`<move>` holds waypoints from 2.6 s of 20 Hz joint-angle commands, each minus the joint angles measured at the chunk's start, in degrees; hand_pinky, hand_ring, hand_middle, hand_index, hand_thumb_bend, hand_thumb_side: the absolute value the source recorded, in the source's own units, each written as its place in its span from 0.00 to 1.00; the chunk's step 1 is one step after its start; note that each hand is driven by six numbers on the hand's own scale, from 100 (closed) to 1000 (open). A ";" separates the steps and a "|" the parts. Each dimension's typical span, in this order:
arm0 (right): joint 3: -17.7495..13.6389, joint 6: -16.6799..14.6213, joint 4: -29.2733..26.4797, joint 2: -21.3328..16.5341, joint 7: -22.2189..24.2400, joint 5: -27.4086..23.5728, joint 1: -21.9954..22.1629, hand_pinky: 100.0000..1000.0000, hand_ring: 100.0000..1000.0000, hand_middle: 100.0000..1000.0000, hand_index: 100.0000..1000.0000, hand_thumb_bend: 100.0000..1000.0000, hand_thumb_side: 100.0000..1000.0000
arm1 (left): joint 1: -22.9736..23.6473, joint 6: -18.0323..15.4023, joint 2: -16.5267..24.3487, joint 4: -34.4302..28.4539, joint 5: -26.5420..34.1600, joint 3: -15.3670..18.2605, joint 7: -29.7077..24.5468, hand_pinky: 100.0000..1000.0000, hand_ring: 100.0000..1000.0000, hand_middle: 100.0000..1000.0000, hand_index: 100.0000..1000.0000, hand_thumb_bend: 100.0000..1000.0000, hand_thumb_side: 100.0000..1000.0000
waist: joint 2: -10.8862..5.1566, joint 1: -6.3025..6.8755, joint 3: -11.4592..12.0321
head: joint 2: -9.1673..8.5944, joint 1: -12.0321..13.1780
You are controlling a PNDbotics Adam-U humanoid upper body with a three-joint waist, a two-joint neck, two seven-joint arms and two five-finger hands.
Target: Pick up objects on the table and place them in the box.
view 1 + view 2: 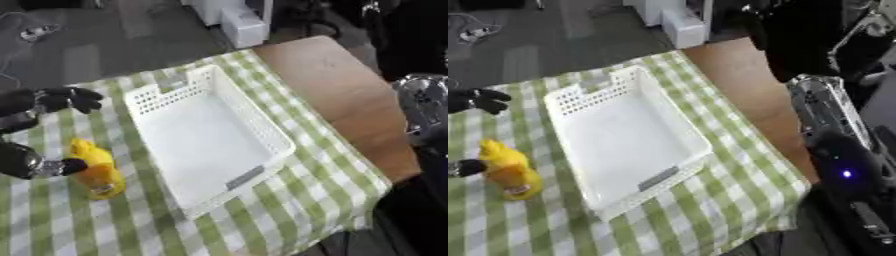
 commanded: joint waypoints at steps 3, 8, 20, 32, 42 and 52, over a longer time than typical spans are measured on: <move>-0.16 0.11 -0.73 -0.88 0.28 0.18 -1.02 0.05 0.44 0.50 0.71 0.26 0.71 | -1.61 -21.08 2.24 1.11 -11.43 -0.54 -16.33 0.85 0.84 0.93 0.92 0.65 0.67 | -0.58 -0.01 -0.16 | -0.18 -0.22; -0.13 0.15 -0.73 -0.87 0.32 0.17 -1.03 0.05 0.44 0.50 0.71 0.26 0.71 | -2.39 -24.43 2.40 2.76 -19.92 -1.50 -16.33 0.85 0.84 0.93 0.90 0.76 0.69 | -0.60 0.00 -0.29 | -0.18 -0.09; -0.08 0.34 -0.73 -0.79 0.29 -0.02 -1.25 0.05 0.44 0.50 0.71 0.27 0.71 | -4.59 -24.57 3.20 3.10 -21.19 -3.05 -16.33 0.79 0.86 0.93 0.90 0.83 0.73 | -0.67 0.09 -0.64 | -0.18 0.02; -0.03 0.55 -0.73 -0.70 0.20 -0.30 -1.57 0.05 0.44 0.50 0.70 0.27 0.71 | -5.94 -24.57 4.33 5.10 -23.94 -3.65 -16.33 0.82 0.86 0.91 0.90 0.88 0.75 | -0.68 0.23 -1.02 | -0.18 0.17; -0.03 0.58 -0.73 -0.62 0.19 -0.39 -1.79 0.05 0.44 0.50 0.70 0.27 0.71 | -5.81 -24.57 3.13 7.53 -26.65 -4.53 -16.33 0.82 0.86 0.91 0.91 0.90 0.79 | -0.57 0.25 -1.24 | -0.18 0.08; -0.01 0.60 -0.73 -0.43 0.24 -0.46 -2.22 0.05 0.44 0.50 0.70 0.27 0.71 | -4.59 -24.57 -1.20 13.63 -31.95 -5.39 -16.33 0.51 0.67 0.84 0.93 0.82 0.77 | -0.25 0.20 -1.44 | -0.18 -0.26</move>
